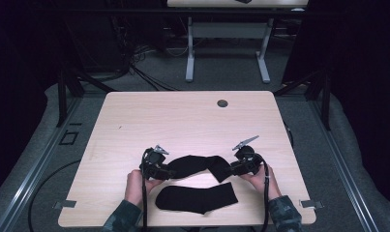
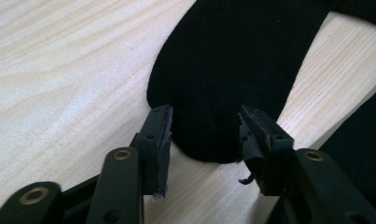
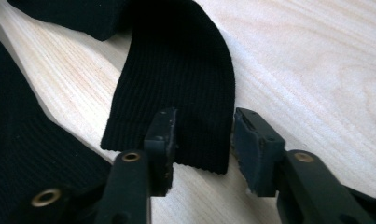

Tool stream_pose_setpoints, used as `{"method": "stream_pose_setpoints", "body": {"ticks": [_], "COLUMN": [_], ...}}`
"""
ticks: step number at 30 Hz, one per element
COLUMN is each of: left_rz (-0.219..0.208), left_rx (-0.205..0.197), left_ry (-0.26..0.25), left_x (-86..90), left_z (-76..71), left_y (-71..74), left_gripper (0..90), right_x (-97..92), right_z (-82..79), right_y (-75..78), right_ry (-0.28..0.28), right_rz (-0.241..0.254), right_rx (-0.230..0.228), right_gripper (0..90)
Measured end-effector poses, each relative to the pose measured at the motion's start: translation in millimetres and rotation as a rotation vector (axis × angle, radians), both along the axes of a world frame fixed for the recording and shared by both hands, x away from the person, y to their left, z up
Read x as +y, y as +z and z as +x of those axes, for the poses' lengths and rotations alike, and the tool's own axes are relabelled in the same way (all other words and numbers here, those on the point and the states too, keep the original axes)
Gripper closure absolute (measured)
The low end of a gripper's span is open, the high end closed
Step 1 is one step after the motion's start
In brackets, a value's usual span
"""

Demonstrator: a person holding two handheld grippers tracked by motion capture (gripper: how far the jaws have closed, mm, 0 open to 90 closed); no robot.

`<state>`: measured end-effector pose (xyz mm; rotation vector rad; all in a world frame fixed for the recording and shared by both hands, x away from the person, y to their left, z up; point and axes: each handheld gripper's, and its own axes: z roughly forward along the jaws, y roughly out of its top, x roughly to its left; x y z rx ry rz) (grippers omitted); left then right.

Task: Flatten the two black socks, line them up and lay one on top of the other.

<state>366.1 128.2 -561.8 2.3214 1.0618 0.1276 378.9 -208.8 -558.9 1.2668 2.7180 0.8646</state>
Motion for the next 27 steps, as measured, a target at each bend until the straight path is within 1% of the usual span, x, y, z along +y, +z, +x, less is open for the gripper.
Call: {"method": "stream_pose_setpoints", "body": {"ticks": [1,4,5,8,10,11,12,13,14,15,16,19,20,21,22,23,24,25,26,27], "left_rz": [0.002,0.034,0.04,0.046,0.039,0.033,0.031,0.022,0.02,0.014,-0.004,-0.064,-0.083,-0.089,-0.089,-0.114,-0.124,-0.126,-0.114,-0.094], "left_rx": [-0.003,-0.022,-0.023,-0.025,-0.021,-0.018,-0.016,-0.015,-0.011,-0.01,-0.007,-0.004,-0.01,-0.014,-0.014,-0.034,-0.044,-0.052,-0.057,-0.044], "left_ry": [0.003,-0.001,-0.001,-0.009,-0.013,-0.012,-0.014,-0.01,-0.014,-0.016,-0.018,-0.019,-0.029,-0.029,-0.029,-0.036,-0.043,-0.047,-0.047,-0.049], "left_x": [-0.9,-2.7,-3.2,-3.2,-2.5,-2.3,-1.8,-1.4,-0.5,0.1,1.4,4.4,6.0,6.4,6.4,7.1,7.7,7.8,7.8,8.2], "left_z": [-0.3,-1.2,-1.6,-1.9,-1.6,-1.5,-1.1,-0.9,-0.6,-0.3,0.1,1.7,3.6,4.7,4.7,8.0,9.8,11.4,12.2,13.9], "left_y": [-0.1,0.5,0.6,0.5,0.2,0.0,0.0,-0.3,-0.1,0.1,1.4,9.4,15.4,19.4,19.4,30.4,35.4,39.4,39.9,37.2], "left_gripper": [58.2,64.4,66.6,76.3,80.8,81.7,82.2,82.6,82.9,83.1,83.2,83.5,83.5,83.6,83.6,83.6,83.5,83.4,83.3,82.7], "right_x": [-0.1,-0.2,0.2,-0.5,-0.4,0.2,0.2,1.2,1.6,0.9,1.6,1.2,1.1,1.8,1.8,2.5,3.5,4.9,6.0,5.9], "right_z": [0.1,0.7,0.7,1.5,1.7,1.8,1.8,1.5,1.2,2.1,1.8,6.5,8.7,13.2,16.5,21.0,22.7,22.7,19.4,16.1], "right_y": [0.1,0.1,0.0,-1.1,-1.1,-1.6,-1.0,-1.8,-1.0,1.4,1.6,9.6,12.5,18.4,23.9,34.6,40.8,49.5,58.1,61.5], "right_ry": [0.005,0.013,0.005,0.007,0.008,0.006,0.015,0.01,0.009,0.024,0.012,0.006,0.009,0.009,0.013,0.023,0.02,0.02,0.044,0.075], "right_rz": [0.001,-0.008,-0.009,0.015,0.015,0.014,0.011,0.023,0.017,-0.012,-0.015,-0.079,-0.106,-0.14,-0.167,-0.221,-0.243,-0.271,-0.283,-0.283], "right_rx": [0.005,0.006,0.007,0.023,0.03,0.021,0.031,0.02,0.016,0.012,-0.006,-0.061,-0.087,-0.144,-0.181,-0.265,-0.333,-0.425,-0.547,-0.59], "right_gripper": [62.9,69.6,71.9,78.4,80.1,80.5,81.2,81.6,82.1,82.6,83.0,83.5,83.6,83.6,83.6,83.6,83.2,82.5,81.0,77.4]}}
